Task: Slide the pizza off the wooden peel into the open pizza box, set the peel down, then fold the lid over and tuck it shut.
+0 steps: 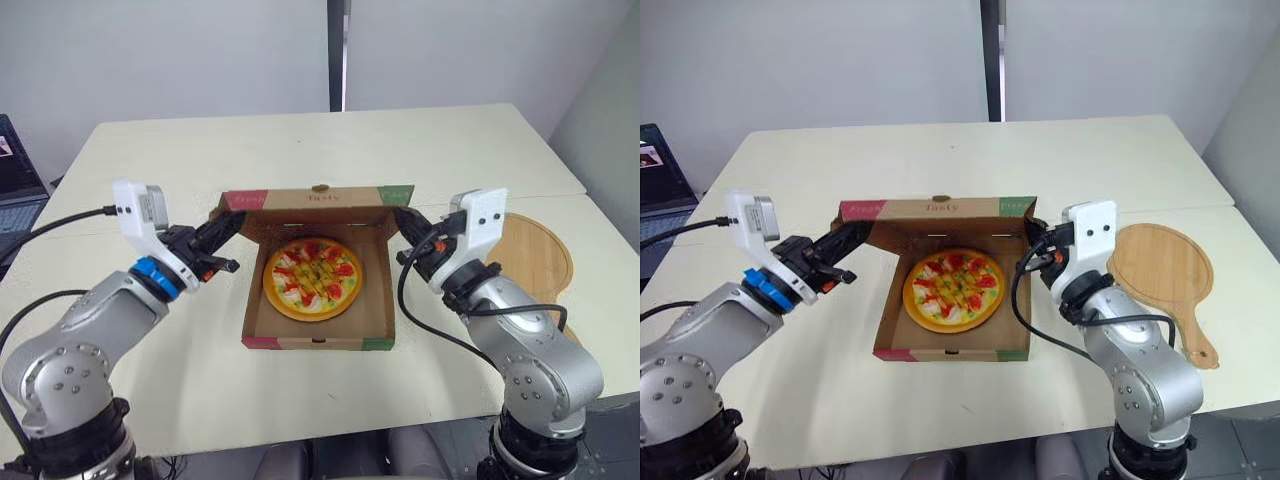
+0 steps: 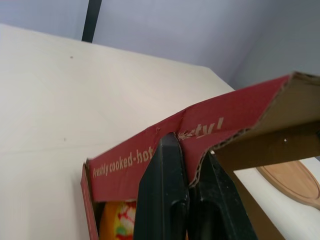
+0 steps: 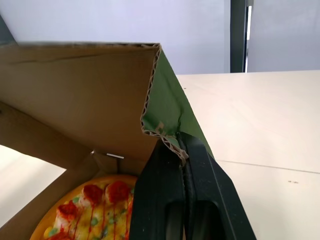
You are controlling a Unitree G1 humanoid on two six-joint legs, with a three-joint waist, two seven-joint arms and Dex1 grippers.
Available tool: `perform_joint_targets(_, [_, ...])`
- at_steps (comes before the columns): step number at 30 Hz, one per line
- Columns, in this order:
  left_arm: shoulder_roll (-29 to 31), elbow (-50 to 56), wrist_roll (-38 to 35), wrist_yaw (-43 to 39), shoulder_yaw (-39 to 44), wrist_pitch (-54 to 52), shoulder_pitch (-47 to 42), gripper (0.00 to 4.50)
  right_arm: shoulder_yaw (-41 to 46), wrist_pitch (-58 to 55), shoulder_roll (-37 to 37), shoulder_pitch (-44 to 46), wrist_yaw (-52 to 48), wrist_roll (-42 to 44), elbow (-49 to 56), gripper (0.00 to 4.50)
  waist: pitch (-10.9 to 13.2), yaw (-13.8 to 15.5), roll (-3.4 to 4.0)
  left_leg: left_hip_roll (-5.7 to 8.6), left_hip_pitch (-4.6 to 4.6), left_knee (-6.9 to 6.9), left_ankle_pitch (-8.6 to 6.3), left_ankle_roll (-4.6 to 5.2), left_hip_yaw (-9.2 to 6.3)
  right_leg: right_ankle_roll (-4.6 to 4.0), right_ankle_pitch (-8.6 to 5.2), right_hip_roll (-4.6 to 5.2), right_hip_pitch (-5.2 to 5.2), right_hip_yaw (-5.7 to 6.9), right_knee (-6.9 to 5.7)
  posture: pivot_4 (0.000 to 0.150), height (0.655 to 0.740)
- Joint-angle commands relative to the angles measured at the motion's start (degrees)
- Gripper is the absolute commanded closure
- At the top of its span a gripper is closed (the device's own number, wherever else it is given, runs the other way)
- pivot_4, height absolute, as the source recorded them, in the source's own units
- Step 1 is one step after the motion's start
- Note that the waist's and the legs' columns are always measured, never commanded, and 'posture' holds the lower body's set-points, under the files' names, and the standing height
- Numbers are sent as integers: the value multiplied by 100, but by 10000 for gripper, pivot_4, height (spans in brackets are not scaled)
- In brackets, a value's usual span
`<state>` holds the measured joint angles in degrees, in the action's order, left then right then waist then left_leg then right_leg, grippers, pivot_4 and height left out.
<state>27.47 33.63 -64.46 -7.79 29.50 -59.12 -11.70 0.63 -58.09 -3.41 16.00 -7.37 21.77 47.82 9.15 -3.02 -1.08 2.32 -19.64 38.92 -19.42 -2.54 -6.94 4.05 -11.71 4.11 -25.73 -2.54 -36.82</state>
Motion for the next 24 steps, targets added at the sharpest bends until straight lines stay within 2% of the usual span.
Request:
perform_joint_targets(1, [60,340,-193,37,-114,179,207,45000,-229,-266,145,-190,-109,465,103,44824,-2,2,0,0,1,-1,0,0,0,0,0,0,2,0,1,1500,7400])
perform_joint_targets(9, [188,413,-203,59,-275,537,439,45000,373,-883,764,165,217,1311,146,44824,-1,-3,2,-4,26,-14,-2,4,0,-12,-8,-5,18,1,2,1500,7400])
perform_joint_targets(20, [263,605,-183,-41,-426,909,1088,45000,-351,-550,-209,-773,14,1102,221,44824,-3,-5,0,-11,87,-46,-14,25,3,-21,-24,-9,65,6,9,1500,7400])
perform_joint_targets(24, [327,586,-86,-82,-441,1076,1264,45000,-420,-462,-179,-1077,95,1221,111,44824,-3,-6,-1,-12,89,-49,-14,24,4,-21,-26,-9,66,6,9,1500,7400])
